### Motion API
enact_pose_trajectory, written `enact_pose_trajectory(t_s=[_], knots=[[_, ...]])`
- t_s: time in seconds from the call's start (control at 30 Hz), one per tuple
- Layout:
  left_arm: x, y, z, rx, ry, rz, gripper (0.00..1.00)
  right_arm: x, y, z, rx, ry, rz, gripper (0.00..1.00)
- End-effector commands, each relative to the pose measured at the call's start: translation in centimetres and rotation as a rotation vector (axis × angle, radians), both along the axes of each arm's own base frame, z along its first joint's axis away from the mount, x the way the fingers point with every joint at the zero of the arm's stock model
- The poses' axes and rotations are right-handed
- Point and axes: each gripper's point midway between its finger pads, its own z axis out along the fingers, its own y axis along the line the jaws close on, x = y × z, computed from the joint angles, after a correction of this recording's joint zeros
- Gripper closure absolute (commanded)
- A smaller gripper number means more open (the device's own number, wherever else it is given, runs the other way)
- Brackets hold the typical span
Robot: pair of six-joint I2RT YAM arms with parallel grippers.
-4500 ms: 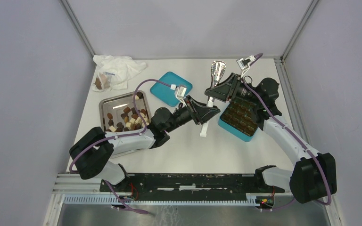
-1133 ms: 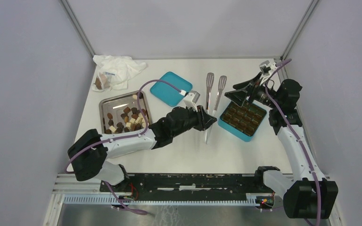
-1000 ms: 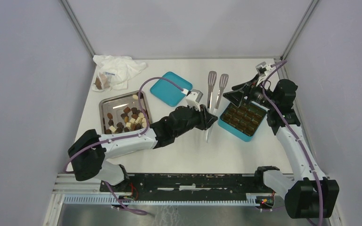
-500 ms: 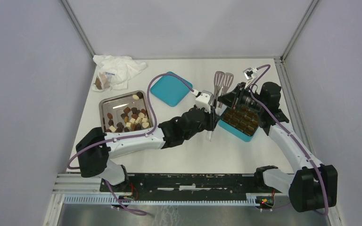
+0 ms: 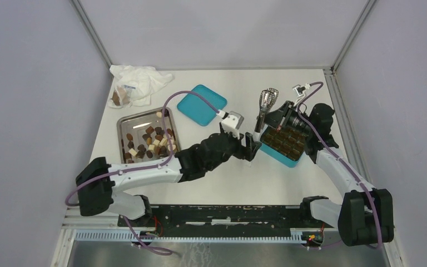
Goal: Pack the chocolate
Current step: Pick up the clamp at the center of the board.
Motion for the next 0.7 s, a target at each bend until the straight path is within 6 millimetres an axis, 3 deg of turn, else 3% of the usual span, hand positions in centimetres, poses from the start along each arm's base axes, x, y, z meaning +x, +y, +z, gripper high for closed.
enact_pose_trajectory(t_s=[0.0, 0.03, 0.2, 0.33, 0.5, 0.67], knots=[[-2.0, 2.2, 4.4, -0.143, -0.132, -0.073, 0.09, -0.9, -0.1, 3.6, 0.069, -0.143, 0.042, 1.00], [-2.4, 3.0, 4.7, -0.167, -0.147, -0.078, 0.02, -1.2, 0.0, 3.8, 0.071, -0.157, 0.055, 1.00], [-6.4, 5.7, 5.5, -0.350, -0.189, -0.368, 0.00, -3.0, 0.6, 5.4, 0.099, -0.248, 0.150, 0.99], [-6.8, 7.7, 5.5, -0.486, -0.096, -0.523, 0.00, -5.1, 1.7, 7.3, 0.141, -0.317, 0.257, 0.98], [-8.2, 6.7, 6.6, -0.579, -0.070, -0.675, 0.00, -6.5, 3.4, 8.3, 0.140, -0.347, 0.353, 0.98], [-8.4, 5.7, 7.0, -0.617, -0.074, -0.747, 0.00, -6.9, 4.4, 8.5, 0.150, -0.328, 0.394, 0.98]])
